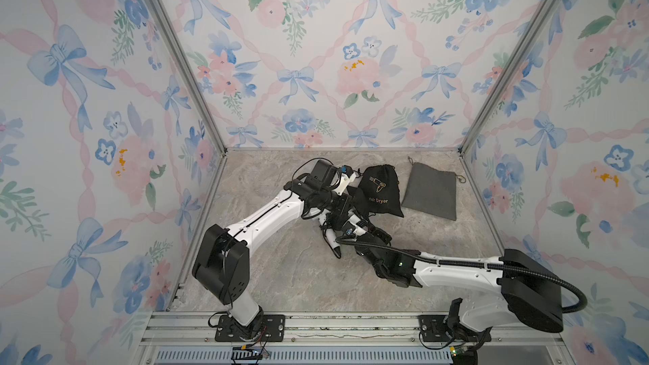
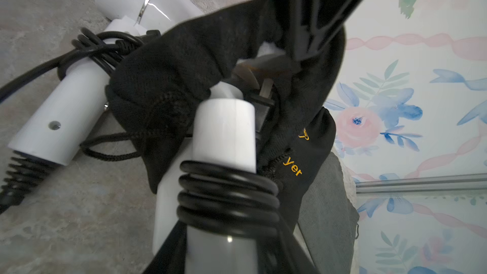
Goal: Pack away hair dryers
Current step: Place the hair dryer in the drawstring bag.
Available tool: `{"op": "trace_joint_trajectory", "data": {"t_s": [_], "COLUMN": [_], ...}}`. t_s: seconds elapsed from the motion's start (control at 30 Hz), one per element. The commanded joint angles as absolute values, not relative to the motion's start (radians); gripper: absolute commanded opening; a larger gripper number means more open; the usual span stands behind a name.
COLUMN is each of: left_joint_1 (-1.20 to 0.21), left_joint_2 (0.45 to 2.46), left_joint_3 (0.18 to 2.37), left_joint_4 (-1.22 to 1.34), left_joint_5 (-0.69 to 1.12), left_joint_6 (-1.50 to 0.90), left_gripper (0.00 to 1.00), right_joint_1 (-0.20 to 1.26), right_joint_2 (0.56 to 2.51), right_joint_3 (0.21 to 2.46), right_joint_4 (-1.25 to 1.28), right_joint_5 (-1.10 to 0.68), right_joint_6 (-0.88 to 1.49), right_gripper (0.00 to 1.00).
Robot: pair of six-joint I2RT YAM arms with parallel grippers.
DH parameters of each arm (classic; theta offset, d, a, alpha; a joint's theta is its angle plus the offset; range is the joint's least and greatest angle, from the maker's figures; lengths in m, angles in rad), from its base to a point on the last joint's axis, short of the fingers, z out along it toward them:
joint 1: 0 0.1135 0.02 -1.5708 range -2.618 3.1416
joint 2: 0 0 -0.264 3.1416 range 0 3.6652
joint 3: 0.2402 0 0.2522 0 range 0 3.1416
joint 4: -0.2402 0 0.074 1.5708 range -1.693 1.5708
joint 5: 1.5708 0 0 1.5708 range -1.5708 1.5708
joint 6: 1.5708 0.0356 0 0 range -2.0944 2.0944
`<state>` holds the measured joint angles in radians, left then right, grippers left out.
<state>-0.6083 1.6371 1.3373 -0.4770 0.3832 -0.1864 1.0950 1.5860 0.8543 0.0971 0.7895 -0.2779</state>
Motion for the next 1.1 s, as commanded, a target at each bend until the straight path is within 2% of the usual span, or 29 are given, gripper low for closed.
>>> {"op": "trace_joint_trajectory", "data": {"t_s": [0.0,0.47,1.07], "left_joint_1": [-0.612,-0.637,-0.638], "left_joint_2": [1.611,1.638,1.759], "left_joint_3": [1.350,1.346,1.350], "left_joint_4": [-0.458,-0.456,-0.456], "left_joint_5": [0.419,0.445,0.403], "left_joint_6": [-0.181,-0.184,-0.212], "left_gripper": [0.06,0.08,0.06], "right_joint_1": [1.109,1.122,1.070], "right_joint_2": [1.628,1.695,1.808], "right_joint_3": [0.891,0.987,1.086], "right_joint_4": [0.097,0.054,0.052], "right_joint_5": [0.826,0.845,0.786], "right_joint_6": [-0.273,-0.302,-0.133], "right_gripper": [0.32,0.33,0.34]}}
